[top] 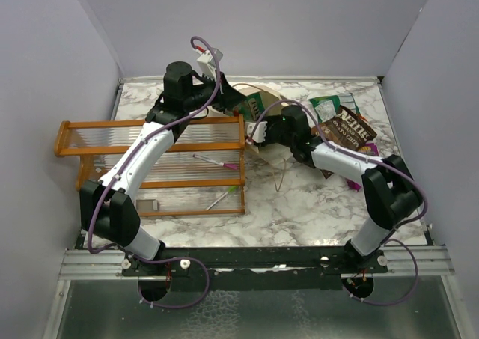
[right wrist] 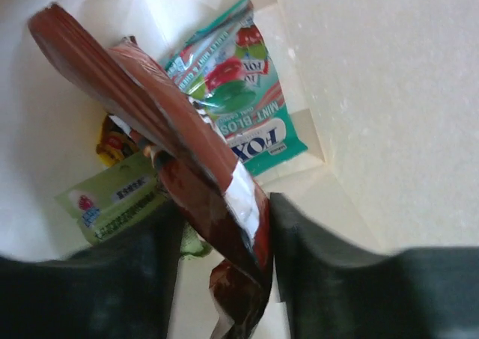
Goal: Take the snacks out of the paper bag
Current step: Take out the snack from the paper bag.
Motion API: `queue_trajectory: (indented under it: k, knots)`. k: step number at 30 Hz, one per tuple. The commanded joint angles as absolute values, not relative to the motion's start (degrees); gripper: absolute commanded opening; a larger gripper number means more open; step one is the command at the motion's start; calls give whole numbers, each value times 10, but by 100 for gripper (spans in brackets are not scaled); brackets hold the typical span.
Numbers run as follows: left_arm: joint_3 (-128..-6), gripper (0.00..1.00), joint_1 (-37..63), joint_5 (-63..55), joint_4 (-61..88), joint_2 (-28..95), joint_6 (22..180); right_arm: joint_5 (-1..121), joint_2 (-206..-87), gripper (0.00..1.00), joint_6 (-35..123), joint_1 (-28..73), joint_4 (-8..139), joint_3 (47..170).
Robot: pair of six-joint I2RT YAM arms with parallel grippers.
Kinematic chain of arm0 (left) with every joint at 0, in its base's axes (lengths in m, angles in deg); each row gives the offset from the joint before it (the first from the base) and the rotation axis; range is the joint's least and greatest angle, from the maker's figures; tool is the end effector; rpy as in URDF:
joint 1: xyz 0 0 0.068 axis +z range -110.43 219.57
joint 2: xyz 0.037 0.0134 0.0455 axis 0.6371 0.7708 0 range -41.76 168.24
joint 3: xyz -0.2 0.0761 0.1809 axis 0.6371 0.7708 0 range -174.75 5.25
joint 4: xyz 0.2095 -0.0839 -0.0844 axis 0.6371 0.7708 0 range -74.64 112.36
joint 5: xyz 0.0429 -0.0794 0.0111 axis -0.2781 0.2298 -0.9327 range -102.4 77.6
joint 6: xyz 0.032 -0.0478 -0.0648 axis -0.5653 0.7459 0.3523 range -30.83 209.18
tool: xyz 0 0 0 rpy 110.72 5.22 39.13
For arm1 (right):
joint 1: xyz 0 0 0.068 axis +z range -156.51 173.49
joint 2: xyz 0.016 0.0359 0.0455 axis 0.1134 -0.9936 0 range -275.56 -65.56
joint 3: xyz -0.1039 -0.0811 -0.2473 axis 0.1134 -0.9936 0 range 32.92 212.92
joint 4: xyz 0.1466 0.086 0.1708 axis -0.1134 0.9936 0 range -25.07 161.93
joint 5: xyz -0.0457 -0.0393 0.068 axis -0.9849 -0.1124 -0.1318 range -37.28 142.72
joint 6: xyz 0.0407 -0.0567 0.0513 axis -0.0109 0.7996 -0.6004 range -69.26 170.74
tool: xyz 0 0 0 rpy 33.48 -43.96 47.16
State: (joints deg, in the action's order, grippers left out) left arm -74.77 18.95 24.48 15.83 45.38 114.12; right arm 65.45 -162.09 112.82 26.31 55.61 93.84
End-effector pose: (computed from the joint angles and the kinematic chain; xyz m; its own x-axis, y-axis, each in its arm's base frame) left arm 0.3293 -0.1730 0.3989 -0.4657 -0.1852 -0.8653 0.7082 0.5083 -0.4900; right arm 0.3274 0.2312 0.2365 0.4397 -0.7420 -0.5060 -0.6542 0.1215 -0.7465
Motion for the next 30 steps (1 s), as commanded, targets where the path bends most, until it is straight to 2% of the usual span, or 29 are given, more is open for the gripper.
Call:
queue_trajectory:
  k: [1,4,5,12,19,25,30]
  knots:
    - [-760,0,195,257,140,453,1148,711,-1587,33,1069,267,529,916]
    - [-761,0,200,256,140,456,1149,714,-1553,6,999,267,488,905]
    - [-761,0,202,256,140,457,1149,708,-1541,2,973,267,473,900]
    - [-760,0,203,254,140,459,1155,631,-1479,2,827,267,387,837]
    - [-763,0,204,253,145,464,1155,597,-1395,1,716,267,406,832]
    - [-764,0,206,251,147,467,1156,562,-1275,1,662,267,417,819]
    - [-763,0,209,251,145,465,1161,437,-1152,1,591,267,389,755]
